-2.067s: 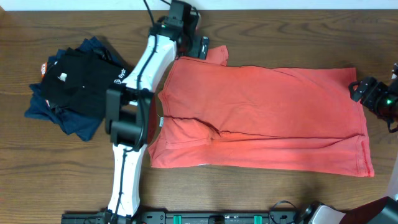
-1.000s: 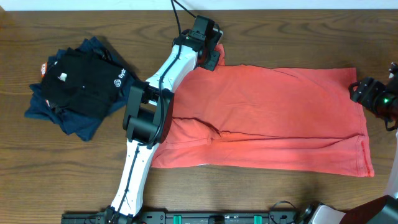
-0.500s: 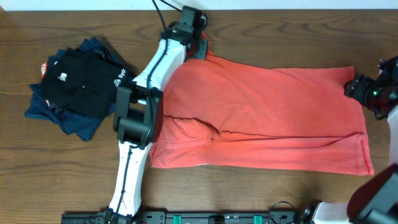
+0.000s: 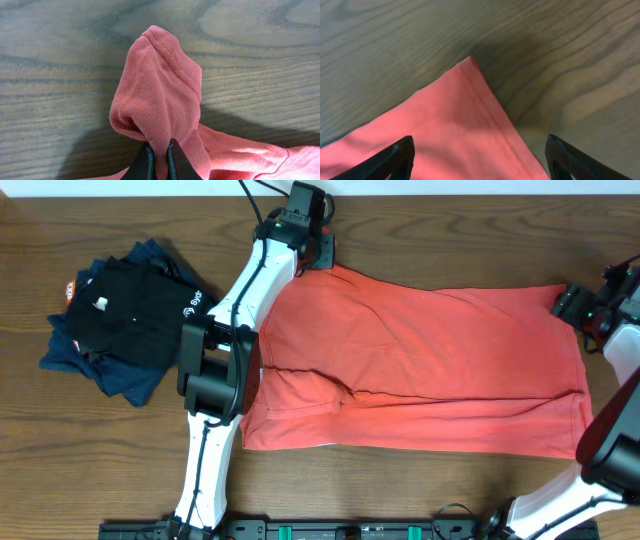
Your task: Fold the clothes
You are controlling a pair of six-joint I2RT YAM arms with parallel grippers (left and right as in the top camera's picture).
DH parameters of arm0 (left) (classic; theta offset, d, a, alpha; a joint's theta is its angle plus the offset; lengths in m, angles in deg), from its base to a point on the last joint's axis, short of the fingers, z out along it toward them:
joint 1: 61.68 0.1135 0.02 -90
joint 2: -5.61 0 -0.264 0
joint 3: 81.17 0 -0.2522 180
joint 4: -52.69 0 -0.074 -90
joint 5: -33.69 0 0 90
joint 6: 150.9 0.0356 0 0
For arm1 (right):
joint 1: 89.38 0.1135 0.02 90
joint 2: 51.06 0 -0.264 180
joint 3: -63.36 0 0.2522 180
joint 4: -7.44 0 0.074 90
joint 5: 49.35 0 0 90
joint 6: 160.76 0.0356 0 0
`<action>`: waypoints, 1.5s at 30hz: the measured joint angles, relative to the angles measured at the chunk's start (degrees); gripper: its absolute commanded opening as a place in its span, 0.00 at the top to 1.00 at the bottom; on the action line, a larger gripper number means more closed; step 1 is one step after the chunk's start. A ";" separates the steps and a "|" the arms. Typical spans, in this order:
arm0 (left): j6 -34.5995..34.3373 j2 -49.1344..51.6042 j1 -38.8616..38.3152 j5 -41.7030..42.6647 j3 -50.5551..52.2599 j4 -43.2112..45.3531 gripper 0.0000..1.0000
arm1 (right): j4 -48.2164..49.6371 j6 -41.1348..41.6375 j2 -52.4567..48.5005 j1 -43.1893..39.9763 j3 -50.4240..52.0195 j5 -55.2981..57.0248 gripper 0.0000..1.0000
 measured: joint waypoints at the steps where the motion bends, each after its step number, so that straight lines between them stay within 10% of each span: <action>1: -0.02 -0.02 0.00 0.00 0.00 -0.26 0.94 | 1.46 0.28 -0.98 0.00 0.00 0.09 0.20; 19: -0.17 -0.02 0.00 0.00 0.00 -1.99 0.94 | 20.52 2.82 -13.33 4.87 -0.94 2.29 0.29; 21: -0.17 0.00 0.00 0.02 0.00 -1.97 0.94 | 20.52 2.82 -13.77 4.98 -1.46 2.84 0.43; 24: -0.17 -0.02 0.00 0.00 0.00 -1.97 0.94 | 20.33 3.06 -14.34 4.98 -2.01 3.74 0.91; 26: -0.17 -0.02 0.00 0.00 0.00 -1.97 0.94 | 19.78 3.17 -14.43 4.96 -2.03 4.59 0.99; 45: -0.17 -3.26 0.04 0.15 0.22 -11.96 0.94 | 1.22 3.80 -7.48 3.76 -3.85 13.53 0.99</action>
